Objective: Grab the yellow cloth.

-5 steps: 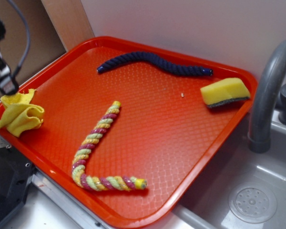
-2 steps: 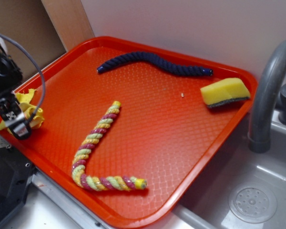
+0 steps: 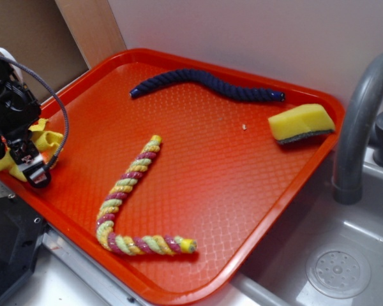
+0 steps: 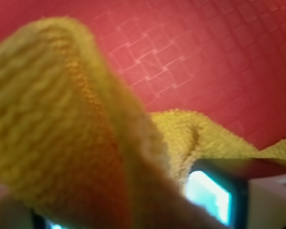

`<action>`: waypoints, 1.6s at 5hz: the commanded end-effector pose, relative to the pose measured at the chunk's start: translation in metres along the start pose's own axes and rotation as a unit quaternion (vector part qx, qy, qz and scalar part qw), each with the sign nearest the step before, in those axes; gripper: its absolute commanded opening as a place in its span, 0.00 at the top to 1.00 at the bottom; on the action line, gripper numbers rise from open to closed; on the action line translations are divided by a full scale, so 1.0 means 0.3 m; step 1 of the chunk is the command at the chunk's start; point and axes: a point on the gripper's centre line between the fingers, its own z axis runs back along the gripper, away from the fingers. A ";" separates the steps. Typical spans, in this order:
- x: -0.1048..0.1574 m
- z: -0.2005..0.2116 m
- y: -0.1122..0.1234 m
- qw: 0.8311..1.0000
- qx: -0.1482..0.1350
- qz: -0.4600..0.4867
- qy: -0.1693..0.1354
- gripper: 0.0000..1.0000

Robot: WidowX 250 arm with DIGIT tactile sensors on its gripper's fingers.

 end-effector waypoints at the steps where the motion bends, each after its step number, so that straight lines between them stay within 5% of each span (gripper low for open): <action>1: -0.010 0.019 0.006 1.000 0.009 0.004 -0.007 1.00; 2: -0.002 0.039 0.016 1.000 0.009 0.010 -0.009 1.00; 4: 0.128 0.372 -0.044 0.989 0.033 0.101 -0.105 1.00; 6: 0.372 0.622 -0.136 0.989 0.059 0.125 -0.053 1.00; 7: 0.471 0.706 -0.164 0.989 0.019 0.137 -0.055 1.00; 8: 0.536 0.748 -0.208 0.985 -0.019 0.168 -0.024 1.00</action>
